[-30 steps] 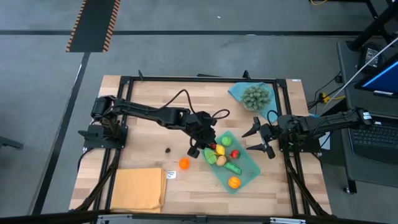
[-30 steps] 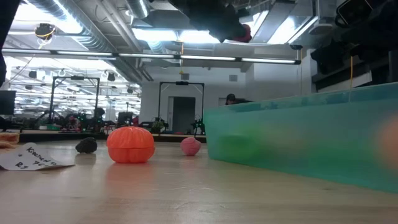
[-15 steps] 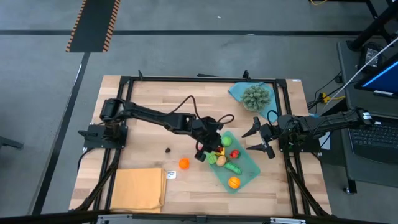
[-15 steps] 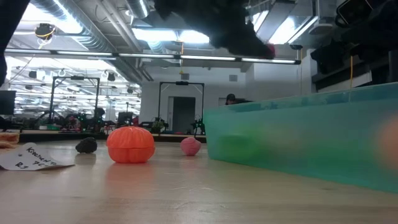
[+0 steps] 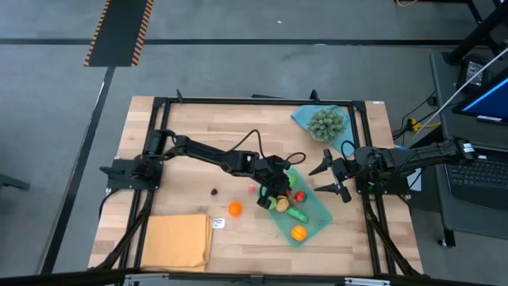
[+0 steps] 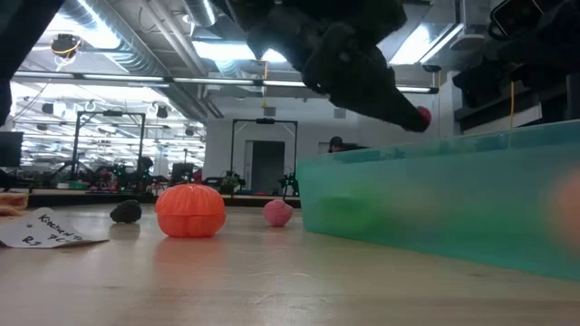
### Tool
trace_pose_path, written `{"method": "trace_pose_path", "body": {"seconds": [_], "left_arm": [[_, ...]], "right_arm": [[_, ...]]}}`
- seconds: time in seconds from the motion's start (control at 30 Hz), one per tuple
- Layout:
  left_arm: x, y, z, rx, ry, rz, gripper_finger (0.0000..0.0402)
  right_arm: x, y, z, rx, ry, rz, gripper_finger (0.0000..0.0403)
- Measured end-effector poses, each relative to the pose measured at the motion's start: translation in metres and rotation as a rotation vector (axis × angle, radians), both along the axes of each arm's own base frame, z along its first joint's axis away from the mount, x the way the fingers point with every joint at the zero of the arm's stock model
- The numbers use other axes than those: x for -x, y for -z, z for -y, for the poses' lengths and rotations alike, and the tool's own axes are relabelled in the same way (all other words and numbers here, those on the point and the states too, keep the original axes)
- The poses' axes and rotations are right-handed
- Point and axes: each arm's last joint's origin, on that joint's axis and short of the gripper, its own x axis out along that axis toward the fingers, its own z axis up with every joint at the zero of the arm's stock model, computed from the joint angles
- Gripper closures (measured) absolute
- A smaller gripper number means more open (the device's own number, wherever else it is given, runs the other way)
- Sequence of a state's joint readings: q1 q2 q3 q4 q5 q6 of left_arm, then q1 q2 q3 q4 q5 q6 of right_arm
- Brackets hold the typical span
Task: Pick and placing Produce into tupperware
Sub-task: Put the raspberry into the green bin, then put the blackberry into the green bin
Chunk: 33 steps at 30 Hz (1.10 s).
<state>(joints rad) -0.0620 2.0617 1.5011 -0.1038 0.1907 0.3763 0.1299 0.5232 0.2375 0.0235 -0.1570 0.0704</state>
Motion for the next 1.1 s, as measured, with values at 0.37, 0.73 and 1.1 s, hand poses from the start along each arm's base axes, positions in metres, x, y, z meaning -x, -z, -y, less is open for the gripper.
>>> {"method": "trace_pose_path", "body": {"seconds": [0.37,0.73,1.1], "left_arm": [[-0.007,0.014,-0.001,-0.019,-0.017,-0.066,0.0313],[-0.005,0.016,-0.004,-0.077,-0.086,-0.092,0.0296],[-0.006,0.015,-0.004,-0.056,-0.115,-0.08,0.0256]], "right_arm": [[0.0,0.0,0.0,0.0,0.0,-0.001,0.0125],[0.0,0.0,0.0,0.0,0.0,-0.001,0.0125],[0.0,0.0,0.0,0.0,0.0,-0.002,0.0125]]}}
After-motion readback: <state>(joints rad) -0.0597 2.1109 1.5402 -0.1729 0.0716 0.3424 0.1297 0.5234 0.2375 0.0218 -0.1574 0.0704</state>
